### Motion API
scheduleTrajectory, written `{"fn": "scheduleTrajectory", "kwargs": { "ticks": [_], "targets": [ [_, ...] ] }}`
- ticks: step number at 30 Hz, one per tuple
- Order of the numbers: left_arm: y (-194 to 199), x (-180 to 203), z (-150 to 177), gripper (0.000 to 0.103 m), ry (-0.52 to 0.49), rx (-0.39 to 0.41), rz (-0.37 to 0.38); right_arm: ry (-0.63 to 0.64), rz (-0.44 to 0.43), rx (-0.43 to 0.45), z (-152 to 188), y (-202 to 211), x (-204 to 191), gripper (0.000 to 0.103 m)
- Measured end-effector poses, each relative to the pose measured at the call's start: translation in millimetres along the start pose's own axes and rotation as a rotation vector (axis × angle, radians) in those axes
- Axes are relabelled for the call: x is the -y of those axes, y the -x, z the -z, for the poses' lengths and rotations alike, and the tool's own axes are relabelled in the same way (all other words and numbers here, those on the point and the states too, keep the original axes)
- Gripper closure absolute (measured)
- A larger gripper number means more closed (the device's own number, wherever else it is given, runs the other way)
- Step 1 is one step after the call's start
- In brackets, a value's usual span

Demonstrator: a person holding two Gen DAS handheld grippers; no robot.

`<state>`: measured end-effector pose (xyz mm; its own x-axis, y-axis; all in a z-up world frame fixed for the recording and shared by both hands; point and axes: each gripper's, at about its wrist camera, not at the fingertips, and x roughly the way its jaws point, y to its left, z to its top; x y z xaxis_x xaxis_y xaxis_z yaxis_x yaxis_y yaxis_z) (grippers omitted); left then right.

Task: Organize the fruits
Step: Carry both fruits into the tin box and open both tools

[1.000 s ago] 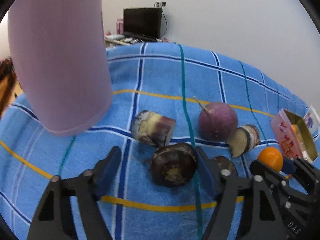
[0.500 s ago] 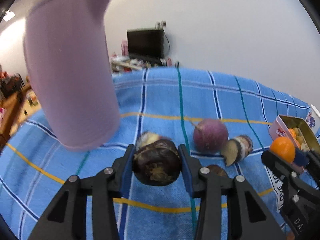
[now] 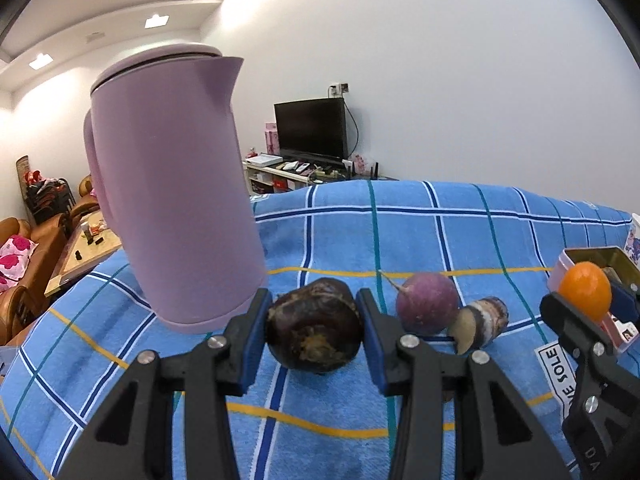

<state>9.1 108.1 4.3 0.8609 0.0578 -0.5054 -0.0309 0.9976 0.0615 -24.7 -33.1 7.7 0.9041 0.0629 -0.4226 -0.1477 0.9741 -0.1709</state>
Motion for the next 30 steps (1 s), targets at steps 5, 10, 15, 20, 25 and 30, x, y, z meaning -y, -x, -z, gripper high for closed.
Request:
{"fn": "scheduleTrajectory", "kwargs": {
  "ticks": [5,10,15,20,25,30],
  "targets": [
    [2.7,2.4,1.1,0.058,-0.007,0.018,-0.013,-0.008,-0.013,-0.012,2.8,0.7,3.6,0.062],
    [10.2,6.3,3.7,0.058,-0.003,0.035,-0.017,-0.005,-0.013,-0.012,7.2,5.9,6.9,0.062],
    [14.9,13.7,5.0,0.058,-0.007,0.038,-0.014,-0.014,-0.007,-0.021,11.7,10.4,16.1,0.062],
    [20.3,22.5,6.7,0.058,-0.001,0.039,-0.008,-0.033,-0.005,-0.033,15.8,13.6,26.4,0.062],
    [24.5,30.4,8.8,0.058,-0.008,0.040,-0.004,-0.037,-0.004,-0.040,19.0,17.0,33.6,0.062],
    [30.0,42.0,10.8,0.058,-0.021,0.037,0.005,-0.036,0.004,-0.040,22.1,22.0,42.8,0.062]
  ]
}}
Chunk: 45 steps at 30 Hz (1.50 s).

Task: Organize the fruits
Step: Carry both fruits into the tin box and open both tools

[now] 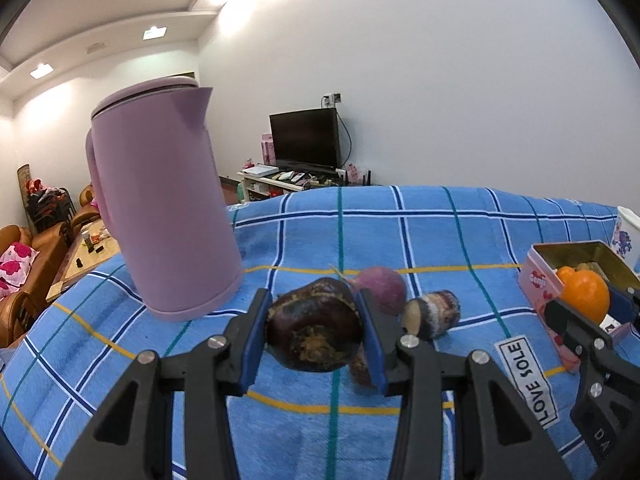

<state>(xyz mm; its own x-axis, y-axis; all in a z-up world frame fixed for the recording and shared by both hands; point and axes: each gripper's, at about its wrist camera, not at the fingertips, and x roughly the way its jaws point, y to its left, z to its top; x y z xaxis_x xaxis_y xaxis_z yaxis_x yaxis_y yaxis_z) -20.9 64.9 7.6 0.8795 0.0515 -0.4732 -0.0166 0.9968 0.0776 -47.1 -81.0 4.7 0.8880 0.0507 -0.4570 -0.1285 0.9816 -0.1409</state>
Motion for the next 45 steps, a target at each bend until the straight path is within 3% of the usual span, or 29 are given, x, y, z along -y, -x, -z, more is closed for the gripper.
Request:
{"fn": "scheduleTrajectory", "kwargs": {
  "ticks": [13,45],
  "targets": [
    [5.9,29.1,0.6,0.058,-0.053,-0.004,0.010,-0.010,0.020,-0.009,5.5,5.4,24.2,0.062],
    [12.4,118.3,-8.7,0.058,-0.082,-0.020,0.135,-0.049,0.120,-0.014,17.6,12.9,104.8,0.062]
  ]
}}
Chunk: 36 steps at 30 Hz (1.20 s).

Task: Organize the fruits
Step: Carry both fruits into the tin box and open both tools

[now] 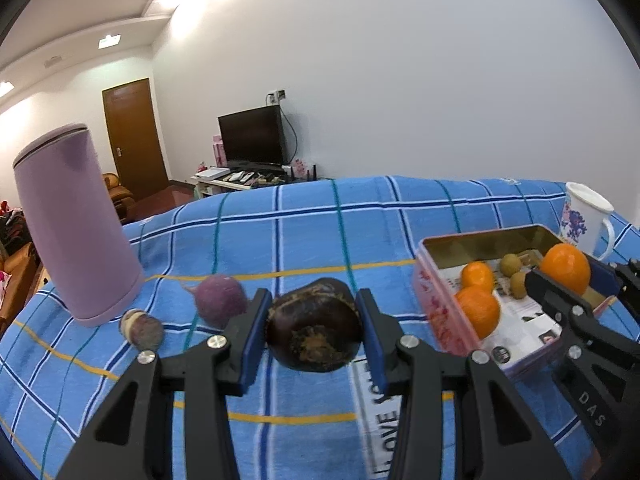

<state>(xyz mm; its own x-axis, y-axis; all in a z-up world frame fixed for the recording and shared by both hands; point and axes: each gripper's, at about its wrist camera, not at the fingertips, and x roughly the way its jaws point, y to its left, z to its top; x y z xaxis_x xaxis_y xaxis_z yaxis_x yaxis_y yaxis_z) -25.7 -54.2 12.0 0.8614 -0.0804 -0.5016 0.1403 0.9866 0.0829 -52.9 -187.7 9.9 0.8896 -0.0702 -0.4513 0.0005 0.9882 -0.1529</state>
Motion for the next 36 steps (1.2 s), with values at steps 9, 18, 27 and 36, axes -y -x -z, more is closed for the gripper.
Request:
{"fn": "scheduleTrajectory", "kwargs": {
  "ticks": [9,18,27,36],
  "targets": [
    [-1.4,26.7,-8.9,0.058,-0.006,0.004,0.047,-0.008,0.048,0.011,0.5,-2.3,26.5,0.062],
    [-7.1,60.5,-19.7,0.058,-0.019,0.004,0.118,-0.062,0.124,0.018,1.0,-5.1,67.9,0.062],
    [-16.8,96.0,-25.2,0.058,-0.032,-0.021,0.190,-0.106,0.193,0.004,-2.2,-17.0,103.2,0.062],
    [-32.2,119.3,-21.8,0.058,-0.042,-0.079,0.234,-0.107,0.138,-0.074,-2.9,-42.0,108.7,0.062]
  ]
}}
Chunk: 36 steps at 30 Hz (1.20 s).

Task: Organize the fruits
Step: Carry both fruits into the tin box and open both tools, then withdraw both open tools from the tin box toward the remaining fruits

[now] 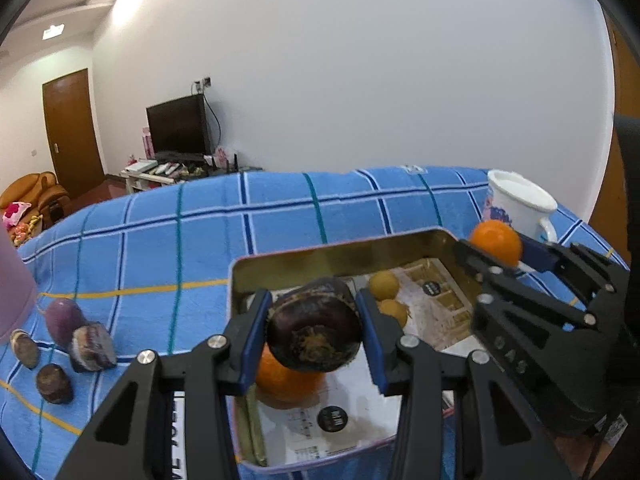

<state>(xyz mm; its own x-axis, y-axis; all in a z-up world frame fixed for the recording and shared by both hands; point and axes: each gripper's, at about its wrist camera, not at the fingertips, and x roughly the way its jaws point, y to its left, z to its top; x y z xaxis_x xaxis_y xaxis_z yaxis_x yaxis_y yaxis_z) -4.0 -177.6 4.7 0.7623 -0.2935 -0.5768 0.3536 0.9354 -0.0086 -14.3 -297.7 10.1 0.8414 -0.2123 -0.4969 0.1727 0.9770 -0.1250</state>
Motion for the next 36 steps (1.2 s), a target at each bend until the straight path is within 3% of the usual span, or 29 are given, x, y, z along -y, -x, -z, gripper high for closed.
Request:
{"fn": "scheduleTrajectory", "kwargs": {
  "ticks": [12,19,21,23,26,30,33,36],
  "targets": [
    [-15.8,-0.2,-0.1,0.058,0.014,-0.058,0.014,0.008,-0.163,-0.158,0.4,-38.2,-3.9,0.061],
    [-14.7,-1.0,-0.3,0.057,0.008,-0.053,0.009,-0.011,-0.219,-0.192,2.7,-47.1,-3.4,0.061],
    [-13.0,-3.0,-0.2,0.052,0.016,-0.045,0.008,-0.014,-0.229,-0.192,3.1,-47.5,-4.0,0.061],
    [-9.9,-6.7,0.0,0.039,0.027,-0.033,-0.010,-0.025,-0.238,-0.188,2.9,-47.7,-2.8,0.060],
    [-4.2,-12.4,-0.1,0.028,0.042,-0.004,-0.032,-0.052,-0.261,-0.180,3.2,-46.6,4.1,0.057],
    [4.6,-14.0,-0.3,0.023,0.039,0.032,-0.042,-0.078,-0.277,-0.160,2.1,-42.3,9.5,0.045],
    [13.9,-18.8,-2.1,0.002,0.056,0.070,-0.054,-0.110,-0.284,-0.135,1.9,-35.7,15.4,0.037],
    [20.9,-22.9,-4.2,0.000,0.079,0.106,-0.045,-0.165,-0.304,-0.091,0.6,-27.7,26.9,0.024]
  ]
}}
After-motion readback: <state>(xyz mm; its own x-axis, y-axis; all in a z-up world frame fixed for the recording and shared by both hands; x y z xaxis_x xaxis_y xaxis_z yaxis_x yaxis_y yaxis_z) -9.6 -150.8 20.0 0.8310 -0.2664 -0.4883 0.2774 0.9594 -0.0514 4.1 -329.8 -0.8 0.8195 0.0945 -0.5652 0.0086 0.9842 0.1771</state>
